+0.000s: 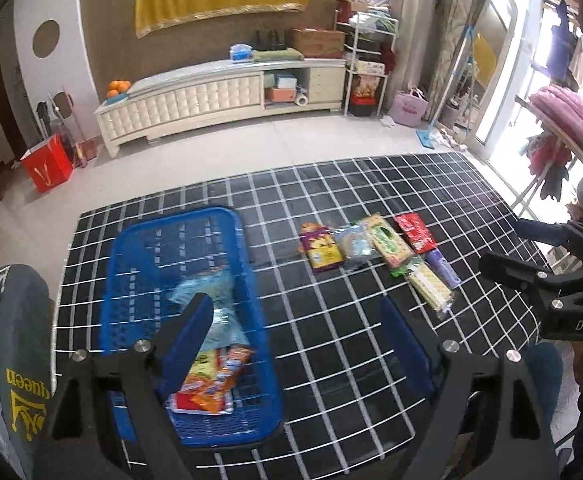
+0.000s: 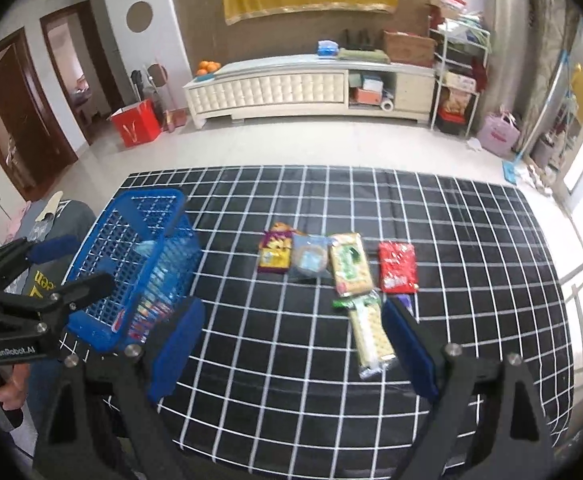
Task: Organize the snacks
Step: 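Move both open tools back over the remaining snacks on the mat, then grasp the white cracker pack with the right tool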
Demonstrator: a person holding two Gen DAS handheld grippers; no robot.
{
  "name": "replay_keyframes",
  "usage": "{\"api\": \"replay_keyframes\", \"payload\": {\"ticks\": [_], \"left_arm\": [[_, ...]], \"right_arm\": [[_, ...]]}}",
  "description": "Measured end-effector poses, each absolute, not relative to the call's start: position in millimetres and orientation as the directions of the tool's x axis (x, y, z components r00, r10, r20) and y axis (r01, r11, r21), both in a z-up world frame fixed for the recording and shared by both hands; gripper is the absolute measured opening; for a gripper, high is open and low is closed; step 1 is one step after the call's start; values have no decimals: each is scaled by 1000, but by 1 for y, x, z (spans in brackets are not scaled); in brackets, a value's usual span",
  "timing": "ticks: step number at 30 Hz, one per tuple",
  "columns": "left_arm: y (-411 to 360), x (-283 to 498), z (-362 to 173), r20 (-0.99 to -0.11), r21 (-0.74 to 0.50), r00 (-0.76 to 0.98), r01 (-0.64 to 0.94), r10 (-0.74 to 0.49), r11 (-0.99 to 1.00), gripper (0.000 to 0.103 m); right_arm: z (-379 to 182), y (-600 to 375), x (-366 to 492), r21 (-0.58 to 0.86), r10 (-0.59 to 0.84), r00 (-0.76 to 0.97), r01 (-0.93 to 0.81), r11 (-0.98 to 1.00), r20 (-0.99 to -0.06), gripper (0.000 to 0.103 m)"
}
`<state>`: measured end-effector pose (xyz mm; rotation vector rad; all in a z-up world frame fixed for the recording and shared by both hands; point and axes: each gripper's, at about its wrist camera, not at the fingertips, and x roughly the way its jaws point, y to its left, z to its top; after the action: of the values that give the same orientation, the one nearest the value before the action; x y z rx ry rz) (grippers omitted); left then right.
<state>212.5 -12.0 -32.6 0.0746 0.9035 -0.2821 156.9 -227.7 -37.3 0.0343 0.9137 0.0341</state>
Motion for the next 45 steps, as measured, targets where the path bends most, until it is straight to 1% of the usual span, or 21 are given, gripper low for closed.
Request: {"api": "replay_keyframes", "payload": {"ticks": [2,9,15,20,23,25,26,27,31,33,40,45], "left_arm": [[-26,215,-39,-791,-67,568,285,-225,956,84],[-81,220,-68,-815,-47,530,342,-234,938,84],[-109,230,-92,-841,-55,488,356,-235,933,84],[-124,238,-113,-859,-51,460,364,-227,930,84],[-129,244,-130,-870,-41,448,354,-208,934,84],[-130,248,-141,-881,-54,426,347,-208,936,84],[-130,251,-149,-888,-63,411,340,-208,938,84],[-131,254,-156,-893,-68,399,336,-208,939,84],[-133,261,-175,-904,-97,366,325,-219,941,84],[-134,264,-181,-907,-107,356,322,-225,941,84],[-136,280,-197,-917,-109,333,324,-222,940,84],[-133,283,-203,-916,-135,321,317,-240,939,84]], "right_arm": [[-46,-239,156,44,38,595,-5,999,-803,93],[-76,-274,155,63,45,547,14,998,-836,93],[-98,-293,161,80,65,524,6,997,-849,93],[-119,-301,173,79,87,508,-37,996,-857,93],[-136,-301,182,72,111,487,-99,993,-867,92],[-147,-300,188,56,110,474,-128,990,-874,89],[-153,-300,192,58,120,468,-143,988,-876,84],[-159,-300,195,67,130,458,-152,986,-879,81],[-182,-304,211,81,141,406,-162,983,-903,77],[-191,-306,218,79,135,382,-157,984,-914,69],[-206,-312,232,81,135,357,-161,984,-924,68],[-215,-314,239,72,117,331,-146,987,-936,67]]}}
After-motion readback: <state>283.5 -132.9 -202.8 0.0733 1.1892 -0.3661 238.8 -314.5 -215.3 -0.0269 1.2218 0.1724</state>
